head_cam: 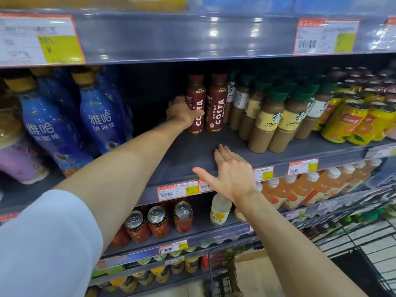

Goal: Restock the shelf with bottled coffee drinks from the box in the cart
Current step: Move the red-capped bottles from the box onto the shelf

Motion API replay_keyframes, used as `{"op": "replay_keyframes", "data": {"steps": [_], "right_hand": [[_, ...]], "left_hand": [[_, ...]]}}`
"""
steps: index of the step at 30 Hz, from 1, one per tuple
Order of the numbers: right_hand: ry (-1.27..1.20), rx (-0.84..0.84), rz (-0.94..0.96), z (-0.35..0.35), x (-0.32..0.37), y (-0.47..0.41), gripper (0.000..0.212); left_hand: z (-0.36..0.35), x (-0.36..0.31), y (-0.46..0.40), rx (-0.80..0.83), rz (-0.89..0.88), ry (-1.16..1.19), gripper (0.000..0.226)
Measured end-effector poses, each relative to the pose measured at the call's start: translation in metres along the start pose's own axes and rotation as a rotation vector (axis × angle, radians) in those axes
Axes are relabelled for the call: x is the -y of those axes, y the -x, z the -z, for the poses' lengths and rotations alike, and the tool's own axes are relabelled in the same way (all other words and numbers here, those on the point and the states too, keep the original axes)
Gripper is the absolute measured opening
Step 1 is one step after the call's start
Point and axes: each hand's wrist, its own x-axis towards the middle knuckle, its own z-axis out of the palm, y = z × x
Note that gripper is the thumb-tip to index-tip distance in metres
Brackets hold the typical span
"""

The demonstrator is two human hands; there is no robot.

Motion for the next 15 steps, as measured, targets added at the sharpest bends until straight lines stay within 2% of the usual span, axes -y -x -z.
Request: {"op": "replay_keyframes", "data": {"steps": [15], "right_hand": [[-0.037, 0.013, -0.008, -0.0010, 0.0007, -0.0017, 0.102]], "left_hand": [[0.0038, -0.0035, -0.0018, 0.057, -0.004, -0.074, 0.065]]}}
